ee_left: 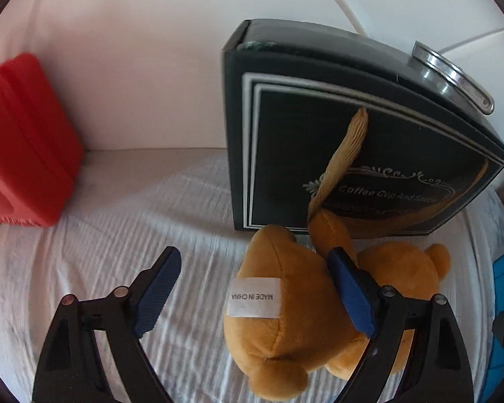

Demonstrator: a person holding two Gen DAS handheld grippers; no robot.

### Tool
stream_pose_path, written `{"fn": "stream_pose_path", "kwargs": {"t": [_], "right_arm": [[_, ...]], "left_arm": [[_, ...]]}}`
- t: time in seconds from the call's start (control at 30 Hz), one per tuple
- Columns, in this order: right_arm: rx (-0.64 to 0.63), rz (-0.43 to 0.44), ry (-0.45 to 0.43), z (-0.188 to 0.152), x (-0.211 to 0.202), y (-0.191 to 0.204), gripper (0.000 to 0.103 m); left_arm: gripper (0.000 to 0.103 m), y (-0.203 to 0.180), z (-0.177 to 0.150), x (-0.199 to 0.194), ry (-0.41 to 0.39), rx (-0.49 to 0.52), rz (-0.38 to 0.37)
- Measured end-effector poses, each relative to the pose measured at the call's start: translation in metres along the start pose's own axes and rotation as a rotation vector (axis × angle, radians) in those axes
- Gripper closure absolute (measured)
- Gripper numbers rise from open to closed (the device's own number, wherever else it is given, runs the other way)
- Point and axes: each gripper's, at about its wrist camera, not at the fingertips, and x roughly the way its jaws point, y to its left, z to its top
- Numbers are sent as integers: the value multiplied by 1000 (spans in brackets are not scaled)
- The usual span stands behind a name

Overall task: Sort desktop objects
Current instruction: 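Grasp the brown teddy bear with both grippers from either side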

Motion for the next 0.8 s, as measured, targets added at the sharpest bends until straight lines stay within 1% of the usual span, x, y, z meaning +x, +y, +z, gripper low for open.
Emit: {"fn": "stream_pose_path", "kwargs": {"t": [0.07,0.1,0.17,0.27,0.3,0.37,0.47,0.53,0.63,0.7,0.73,0.8], "right_arm": [[-2,1,2,-5,0,-1,0],[-1,4,2,-5,-1,-1,0],[8,23,-3,-12,-10,2,0],[22,62,-14,-20,-26,11,0],[26,76,-18,-22,-30,14,0],[22,114,-16,-29,-40,26,0],[10,153,29,-49,-44,43,0],[6,167,61,-61,-43,51,0],[5,197,109,-82,-40,60,0],[6,220,127,-93,-40,66,0],[5,224,136,-98,-40,68,0],[11,233,158,-112,-41,71,0]], "left_arm": [[13,7,-19,-14,-5,22,-19],[13,11,-31,-22,-5,34,-15],[13,22,-58,-44,-21,40,-29],[13,29,-95,-70,-6,78,-33],[13,29,-104,-74,6,104,-37],[13,26,-133,-79,42,141,-15],[13,31,-168,-87,101,147,-31],[13,38,-183,-101,106,141,-28],[13,56,-196,-132,86,121,-37],[13,67,-195,-152,49,109,-45],[13,70,-194,-163,29,105,-61],[13,71,-193,-168,6,111,-75]]}}
